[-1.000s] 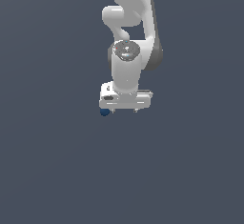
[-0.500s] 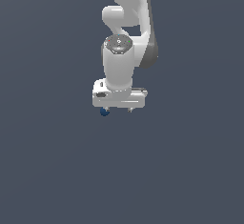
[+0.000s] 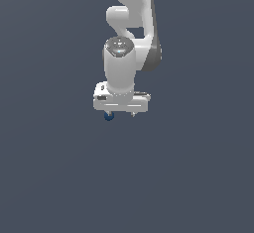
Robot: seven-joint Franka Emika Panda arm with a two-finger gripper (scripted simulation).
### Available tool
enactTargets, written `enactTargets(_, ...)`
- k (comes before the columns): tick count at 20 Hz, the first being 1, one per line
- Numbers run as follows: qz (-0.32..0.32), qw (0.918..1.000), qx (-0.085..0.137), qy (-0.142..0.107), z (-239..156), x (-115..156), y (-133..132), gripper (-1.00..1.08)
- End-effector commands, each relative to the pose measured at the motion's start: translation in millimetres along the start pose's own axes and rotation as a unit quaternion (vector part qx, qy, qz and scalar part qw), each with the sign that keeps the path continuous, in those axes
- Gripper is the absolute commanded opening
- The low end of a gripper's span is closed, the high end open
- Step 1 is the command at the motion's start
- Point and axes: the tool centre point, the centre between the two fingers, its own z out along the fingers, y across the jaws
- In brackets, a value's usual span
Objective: Pick up the object and move it to a goal position.
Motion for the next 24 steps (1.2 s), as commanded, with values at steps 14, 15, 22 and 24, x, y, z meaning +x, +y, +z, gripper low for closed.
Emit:
enactTargets(14,0.175,0.9845,0.009,-0.005,72,-64,60,1.00)
enactTargets(15,0.184,0.9828,0.010,-0.005,76,-68,63,1.00)
enactTargets(22,0.223,0.9748,0.009,-0.005,89,-85,75,1.00)
enactTargets(24,0.225,0.9743,0.009,-0.006,90,-86,76,1.00)
